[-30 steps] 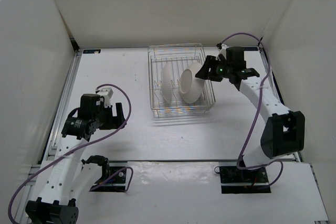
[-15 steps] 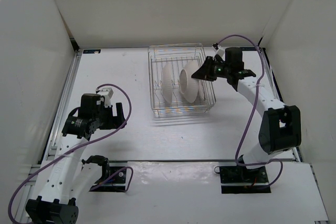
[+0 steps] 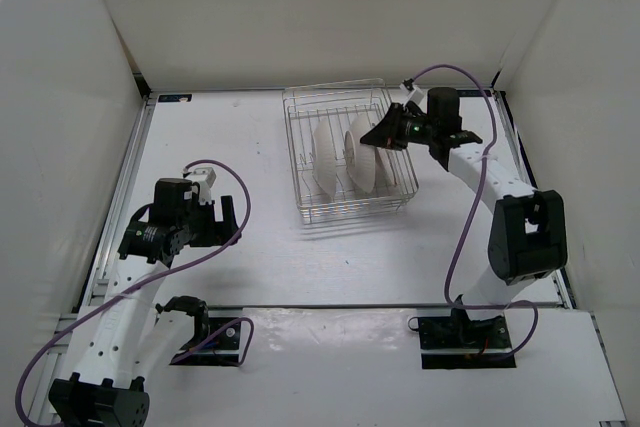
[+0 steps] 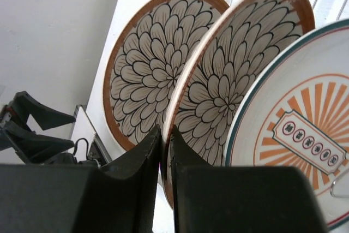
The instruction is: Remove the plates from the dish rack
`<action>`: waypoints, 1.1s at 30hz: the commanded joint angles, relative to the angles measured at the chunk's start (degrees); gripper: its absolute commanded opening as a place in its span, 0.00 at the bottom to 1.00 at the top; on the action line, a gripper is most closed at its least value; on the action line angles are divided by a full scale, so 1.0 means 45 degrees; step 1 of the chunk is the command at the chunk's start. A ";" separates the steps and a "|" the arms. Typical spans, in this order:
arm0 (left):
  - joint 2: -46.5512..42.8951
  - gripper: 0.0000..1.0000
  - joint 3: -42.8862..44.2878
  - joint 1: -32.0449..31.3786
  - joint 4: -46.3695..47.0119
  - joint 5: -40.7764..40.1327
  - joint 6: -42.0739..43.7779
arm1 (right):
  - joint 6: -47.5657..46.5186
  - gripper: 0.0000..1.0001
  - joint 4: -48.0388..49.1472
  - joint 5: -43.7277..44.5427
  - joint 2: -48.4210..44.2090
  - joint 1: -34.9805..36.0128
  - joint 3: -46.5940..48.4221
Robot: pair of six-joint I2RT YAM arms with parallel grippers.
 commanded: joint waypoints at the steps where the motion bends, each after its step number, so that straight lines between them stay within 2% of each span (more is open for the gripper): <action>1: -0.0096 1.00 0.0448 -0.0008 -0.0092 0.0047 0.0103 | 0.0444 0.15 0.1432 -0.0869 0.0224 -0.0020 0.0514; 7: -0.0096 1.00 0.0467 -0.0028 -0.0112 0.0008 0.0103 | 0.0874 0.00 0.1804 -0.1277 0.0596 0.0019 0.0670; 17: -0.0155 1.00 0.0448 -0.0028 -0.0132 -0.0012 0.0103 | 0.1459 0.00 0.1707 -0.1533 0.0303 0.0058 0.1800; 25: -0.0097 1.00 0.0447 -0.0008 -0.0112 -0.0031 0.0103 | 0.1519 0.00 0.0614 -0.0246 -0.0965 0.0136 0.2545; 33: -0.0058 1.00 0.0429 -0.0028 -0.0151 0.0066 0.0064 | 0.1343 0.00 -0.0399 0.0107 -0.1865 0.0117 0.3462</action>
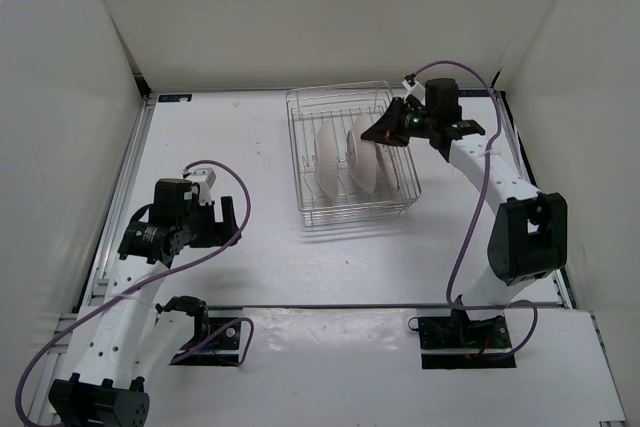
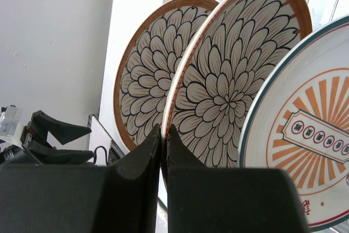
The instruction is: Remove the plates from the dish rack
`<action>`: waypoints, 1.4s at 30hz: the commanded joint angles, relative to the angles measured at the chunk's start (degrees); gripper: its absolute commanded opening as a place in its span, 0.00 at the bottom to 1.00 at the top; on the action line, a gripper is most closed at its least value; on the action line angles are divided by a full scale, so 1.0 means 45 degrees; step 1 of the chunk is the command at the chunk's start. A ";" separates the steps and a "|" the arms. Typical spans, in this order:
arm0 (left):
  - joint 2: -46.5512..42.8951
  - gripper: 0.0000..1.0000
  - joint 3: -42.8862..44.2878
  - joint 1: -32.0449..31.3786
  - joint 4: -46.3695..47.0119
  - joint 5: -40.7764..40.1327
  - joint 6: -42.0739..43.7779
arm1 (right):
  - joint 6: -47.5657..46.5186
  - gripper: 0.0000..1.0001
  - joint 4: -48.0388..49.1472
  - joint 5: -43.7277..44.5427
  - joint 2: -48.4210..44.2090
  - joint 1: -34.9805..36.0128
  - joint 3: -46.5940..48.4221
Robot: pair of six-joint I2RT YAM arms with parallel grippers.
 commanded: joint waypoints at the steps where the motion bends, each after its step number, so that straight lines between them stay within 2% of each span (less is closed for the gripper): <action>1: -0.0033 1.00 0.0428 -0.0008 -0.0064 0.0066 0.0083 | 0.0105 0.00 0.1618 -0.0733 -0.1976 -0.0053 0.2344; 7: -0.0131 1.00 0.0409 -0.0008 -0.0083 0.0008 0.0044 | 0.0745 0.00 0.1888 -0.0636 -0.1997 -0.0092 0.2545; 15: -0.0170 1.00 0.0389 -0.0008 -0.0122 -0.0129 0.0044 | 0.3148 0.00 0.7096 -0.0129 -0.2464 0.0064 -0.1127; 20: -0.0092 1.00 0.0409 -0.0028 -0.0161 -0.0188 0.0044 | 0.3132 0.00 0.7594 0.0087 -0.2699 0.0181 -0.1696; 24: -0.0111 1.00 0.0409 -0.0008 -0.0161 -0.0168 0.0005 | 0.2061 0.00 0.6171 0.0069 -0.3030 0.0103 -0.0316; 25: -0.0111 1.00 0.0409 -0.0028 -0.0181 -0.0168 0.0044 | 0.1419 0.00 0.4621 0.0223 -0.3128 0.0103 -0.0018; 26: -0.0111 1.00 0.0409 -0.0028 -0.0161 -0.0188 0.0044 | 0.0620 0.00 0.3987 0.0340 -0.3400 0.0103 0.0275; 27: -0.0131 1.00 0.0409 -0.0028 -0.0142 -0.0188 0.0044 | 0.0186 0.00 0.3420 0.0960 -0.3828 0.0122 0.0800; 28: -0.0150 1.00 0.0409 -0.0008 -0.0142 -0.0188 0.0044 | -0.0572 0.00 0.1751 0.1256 -0.4065 0.0142 0.1114; 34: -0.0150 1.00 0.0409 -0.0008 -0.0142 -0.0188 0.0024 | -0.3583 0.00 -0.2441 0.3971 -0.6428 0.0083 0.2132; 38: -0.0111 1.00 0.0409 -0.0028 -0.0161 -0.0148 0.0025 | -0.4758 0.00 -0.5739 0.6253 -0.7913 0.0103 0.1569; 42: -0.0092 1.00 0.0389 -0.0008 -0.0122 -0.0090 0.0044 | -0.5325 0.00 -0.6800 0.7547 -0.9238 0.0084 0.0007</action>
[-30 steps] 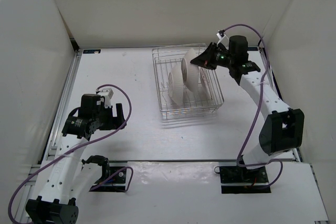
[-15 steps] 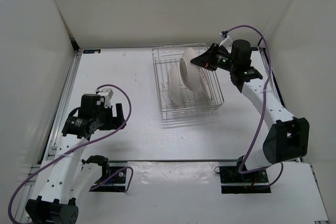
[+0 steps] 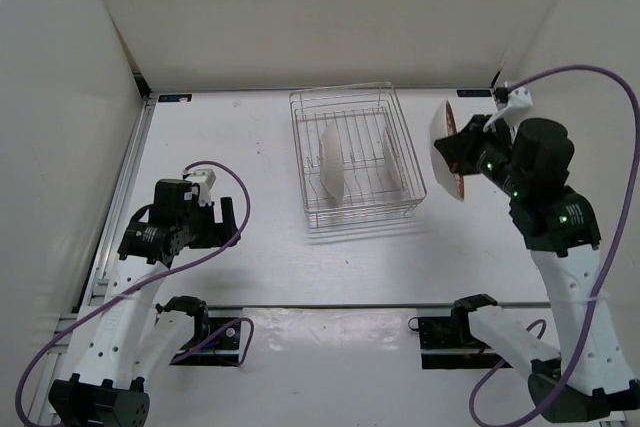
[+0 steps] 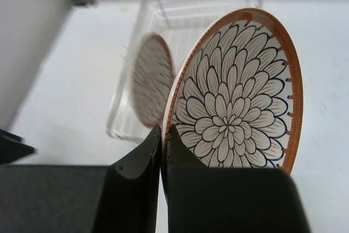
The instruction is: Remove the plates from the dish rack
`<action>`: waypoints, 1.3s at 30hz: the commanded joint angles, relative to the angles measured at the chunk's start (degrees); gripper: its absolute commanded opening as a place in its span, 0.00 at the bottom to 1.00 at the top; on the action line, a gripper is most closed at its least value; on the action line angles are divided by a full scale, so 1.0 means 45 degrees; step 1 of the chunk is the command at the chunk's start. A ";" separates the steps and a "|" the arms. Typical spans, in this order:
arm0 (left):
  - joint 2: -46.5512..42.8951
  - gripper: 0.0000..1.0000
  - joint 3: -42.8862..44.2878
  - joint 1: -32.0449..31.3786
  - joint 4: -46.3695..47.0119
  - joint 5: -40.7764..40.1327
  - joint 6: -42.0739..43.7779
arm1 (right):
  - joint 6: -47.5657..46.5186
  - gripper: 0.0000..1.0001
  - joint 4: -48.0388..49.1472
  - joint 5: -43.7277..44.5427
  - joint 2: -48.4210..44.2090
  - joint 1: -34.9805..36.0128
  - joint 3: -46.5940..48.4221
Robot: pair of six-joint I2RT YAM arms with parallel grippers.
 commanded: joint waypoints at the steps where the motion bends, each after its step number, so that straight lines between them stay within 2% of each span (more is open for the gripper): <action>1: -0.0058 1.00 0.0389 -0.0028 0.0019 0.0007 0.0030 | -0.1386 0.00 -0.1181 0.2049 -0.0563 -0.0014 -0.1387; 9: 0.0098 1.00 0.0389 -0.0028 0.0038 0.0085 0.0010 | -0.0725 0.00 -0.1729 0.5799 -0.0837 -0.0053 -0.4708; 13: 0.0177 1.00 0.0389 -0.0008 -0.0001 0.0144 0.0048 | -0.0333 0.00 -0.0948 0.7245 -0.0858 -0.0091 -0.5805; 15: 0.0235 1.00 0.0408 -0.0008 0.0019 0.0221 0.0010 | -0.0294 0.00 -0.0908 0.7752 -0.0565 -0.0092 -0.5807; 19: 0.0333 1.00 0.0409 -0.0028 0.0096 0.0242 0.0010 | -0.0372 0.00 -0.0851 0.8846 0.1269 -0.0053 -0.5553; 25: 0.0294 1.00 0.0370 -0.0028 0.0057 0.0300 0.0010 | -0.0157 0.00 0.0476 0.8926 0.3028 -0.0091 -0.5846; 30: 0.0294 1.00 0.0389 -0.0008 -0.0001 0.0378 0.0049 | -0.0059 0.00 0.0167 0.9103 0.4668 -0.0111 -0.5105; 31: 0.0255 1.00 0.0370 -0.0008 0.0038 0.0397 0.0030 | -0.0040 0.01 0.0147 0.8890 0.4787 -0.0111 -0.5104; 33: 0.0255 1.00 0.0370 -0.0008 0.0019 0.0378 0.0029 | -0.0040 0.15 0.0205 0.8460 0.4672 -0.0092 -0.5182; 34: 0.0236 1.00 0.0370 -0.0028 0.0038 0.0397 0.0029 | -0.0021 0.35 0.0263 0.8091 0.4632 -0.0053 -0.5337; 39: 0.0255 1.00 0.0389 -0.0008 0.0057 0.0398 0.0010 | -0.0040 0.40 0.0498 0.7326 0.4125 -0.0111 -0.5671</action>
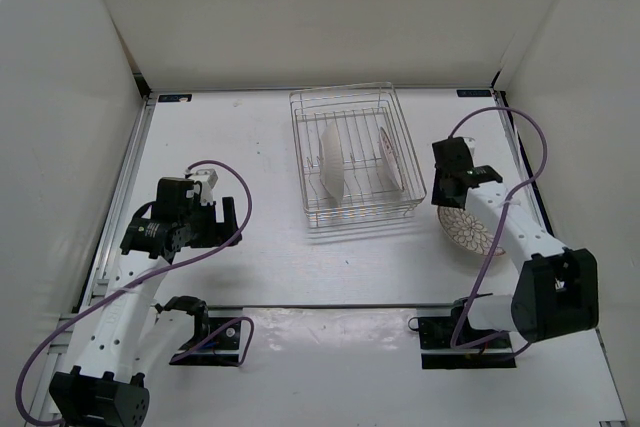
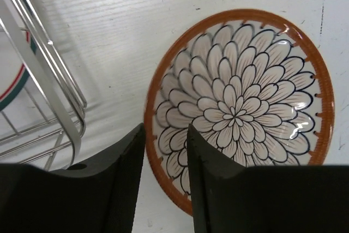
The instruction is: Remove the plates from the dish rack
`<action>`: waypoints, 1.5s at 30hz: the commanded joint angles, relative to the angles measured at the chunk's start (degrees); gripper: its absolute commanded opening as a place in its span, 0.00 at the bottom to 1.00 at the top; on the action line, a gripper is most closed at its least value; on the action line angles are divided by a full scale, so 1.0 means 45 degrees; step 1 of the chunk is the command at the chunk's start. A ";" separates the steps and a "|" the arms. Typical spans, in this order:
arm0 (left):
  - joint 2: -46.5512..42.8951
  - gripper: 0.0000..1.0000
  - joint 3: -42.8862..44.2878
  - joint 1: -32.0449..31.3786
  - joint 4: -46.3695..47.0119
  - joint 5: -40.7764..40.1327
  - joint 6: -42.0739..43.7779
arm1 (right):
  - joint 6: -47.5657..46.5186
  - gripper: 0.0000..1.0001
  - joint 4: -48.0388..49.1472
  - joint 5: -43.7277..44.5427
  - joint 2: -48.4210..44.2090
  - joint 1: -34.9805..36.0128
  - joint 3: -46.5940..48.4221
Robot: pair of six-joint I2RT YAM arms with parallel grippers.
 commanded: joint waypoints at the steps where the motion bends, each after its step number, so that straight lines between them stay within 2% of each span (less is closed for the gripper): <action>1: -0.0158 1.00 0.0370 -0.0028 0.0038 0.0223 0.0015 | 0.0023 0.42 0.0338 -0.0470 -0.0568 -0.0038 0.0173; 14: -0.0178 1.00 0.0370 -0.0028 0.0019 0.0223 0.0015 | -0.0309 0.44 -0.0795 -0.1563 -0.2597 -0.0038 0.1559; 19: -0.0197 1.00 0.0370 -0.0008 0.0039 0.0203 0.0015 | -0.0387 0.44 -0.1048 -0.2267 -0.2795 -0.0038 0.1657; 23: -0.0255 1.00 0.0370 -0.0009 0.0019 0.0242 -0.0005 | -0.0621 0.51 -0.1284 -0.3106 -0.2717 0.0001 0.2124; 27: -0.0256 1.00 0.0370 -0.0028 0.0000 0.0262 -0.0005 | -0.0758 0.59 -0.1109 -0.5406 -0.2814 0.0020 0.2321; 30: -0.0217 1.00 0.0351 -0.0028 0.0058 0.0301 -0.0005 | -0.0836 0.64 0.0178 -0.8875 -0.2951 0.0040 0.1836; 31: -0.0217 1.00 0.0370 -0.0008 0.0077 0.0320 -0.0005 | -0.0759 0.64 0.0838 -0.9450 -0.2874 0.0079 0.1755; 32: -0.0217 1.00 0.0370 -0.0028 0.0058 0.0282 -0.0005 | -0.0603 0.64 0.0826 -0.9301 -0.2680 0.0098 0.1793; 37: -0.0275 1.00 0.0370 -0.0028 -0.0001 0.0320 -0.0024 | -0.0173 0.63 0.0628 -0.5888 -0.2131 0.0040 0.1424; 41: -0.0295 1.00 0.0331 -0.0066 0.0116 0.0282 0.0015 | -0.0290 0.61 0.0672 -0.4594 -0.1257 0.0020 0.1032; 43: -0.0198 1.00 0.0350 -0.0028 0.0019 0.0301 -0.0024 | -0.0406 0.57 0.0513 -0.4515 -0.0804 0.0001 0.1110; 45: -0.0217 1.00 0.0370 -0.0008 0.0019 0.0320 -0.0024 | -0.0309 0.47 0.0669 -0.4708 -0.0413 0.0040 0.0896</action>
